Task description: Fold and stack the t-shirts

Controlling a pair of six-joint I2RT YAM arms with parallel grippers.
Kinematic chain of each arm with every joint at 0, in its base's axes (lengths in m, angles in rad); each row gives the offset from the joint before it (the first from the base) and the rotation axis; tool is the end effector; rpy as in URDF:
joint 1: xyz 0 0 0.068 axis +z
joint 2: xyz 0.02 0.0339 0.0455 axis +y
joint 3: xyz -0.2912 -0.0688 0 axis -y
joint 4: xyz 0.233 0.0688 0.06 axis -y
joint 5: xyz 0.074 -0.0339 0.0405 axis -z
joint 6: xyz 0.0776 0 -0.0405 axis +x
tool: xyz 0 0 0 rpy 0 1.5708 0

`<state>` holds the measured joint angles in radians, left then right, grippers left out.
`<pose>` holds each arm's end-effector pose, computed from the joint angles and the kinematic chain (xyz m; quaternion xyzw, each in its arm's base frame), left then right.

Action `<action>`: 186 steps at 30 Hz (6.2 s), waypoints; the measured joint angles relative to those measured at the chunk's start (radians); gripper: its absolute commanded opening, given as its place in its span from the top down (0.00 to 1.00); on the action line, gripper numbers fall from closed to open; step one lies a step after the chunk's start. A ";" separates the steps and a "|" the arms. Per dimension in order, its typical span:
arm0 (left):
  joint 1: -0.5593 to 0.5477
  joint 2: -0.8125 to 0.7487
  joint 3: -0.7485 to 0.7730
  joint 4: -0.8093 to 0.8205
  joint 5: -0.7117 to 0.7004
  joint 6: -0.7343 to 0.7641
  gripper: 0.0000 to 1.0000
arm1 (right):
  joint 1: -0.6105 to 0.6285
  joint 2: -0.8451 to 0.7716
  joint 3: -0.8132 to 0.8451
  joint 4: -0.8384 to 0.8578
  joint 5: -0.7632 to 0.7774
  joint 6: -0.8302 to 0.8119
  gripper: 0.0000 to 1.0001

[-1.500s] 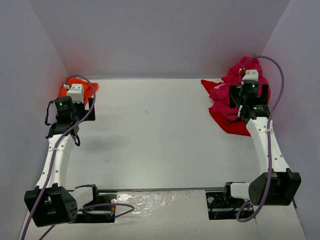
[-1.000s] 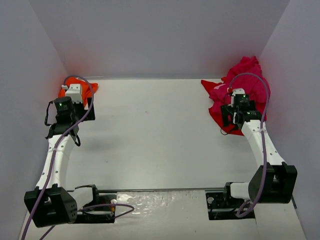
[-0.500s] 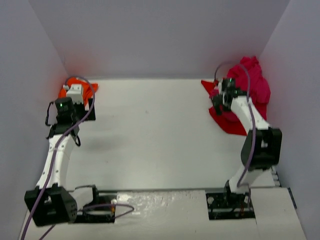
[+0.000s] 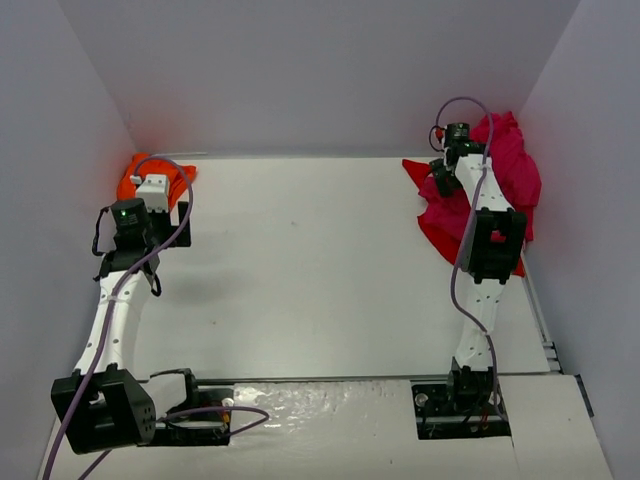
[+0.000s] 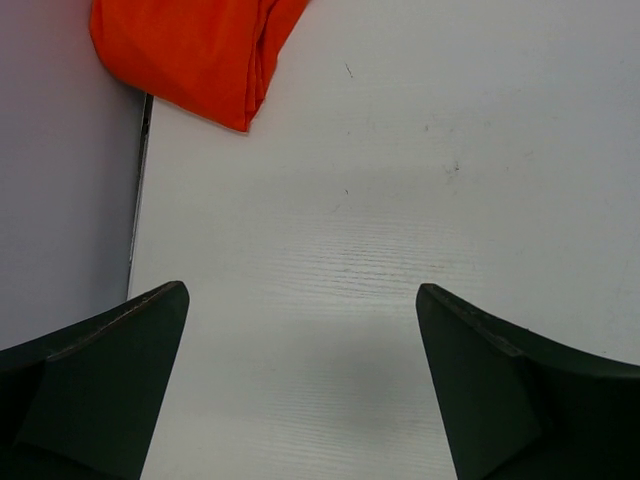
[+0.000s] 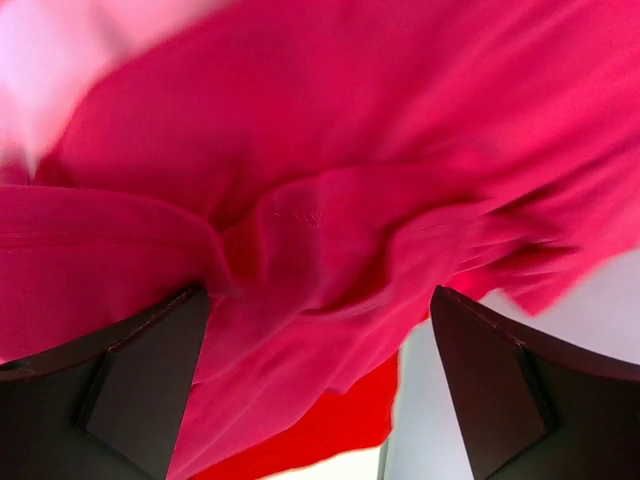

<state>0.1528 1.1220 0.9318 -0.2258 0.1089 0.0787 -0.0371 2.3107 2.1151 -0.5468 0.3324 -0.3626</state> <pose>0.2702 0.0331 0.3297 -0.0013 0.8372 0.0177 0.5467 0.5638 -0.0463 0.2425 -0.0806 0.9017 -0.2272 0.3589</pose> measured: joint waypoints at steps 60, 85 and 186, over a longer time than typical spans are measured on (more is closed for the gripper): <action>0.000 0.014 -0.038 0.042 0.043 0.000 0.03 | 0.028 -0.365 0.004 0.028 -0.136 0.053 0.95; 0.000 0.029 -0.039 0.049 0.022 0.005 0.03 | 0.228 -0.920 -0.463 -0.182 -0.779 -0.155 0.08; 0.000 0.081 -0.046 0.048 0.070 0.033 0.03 | 0.376 -0.702 -0.281 -0.135 -0.859 -0.125 1.00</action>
<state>0.1528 1.2034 0.8860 -0.1782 0.1785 0.1118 0.3388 1.6090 1.8339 -0.6818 -0.5263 -0.4873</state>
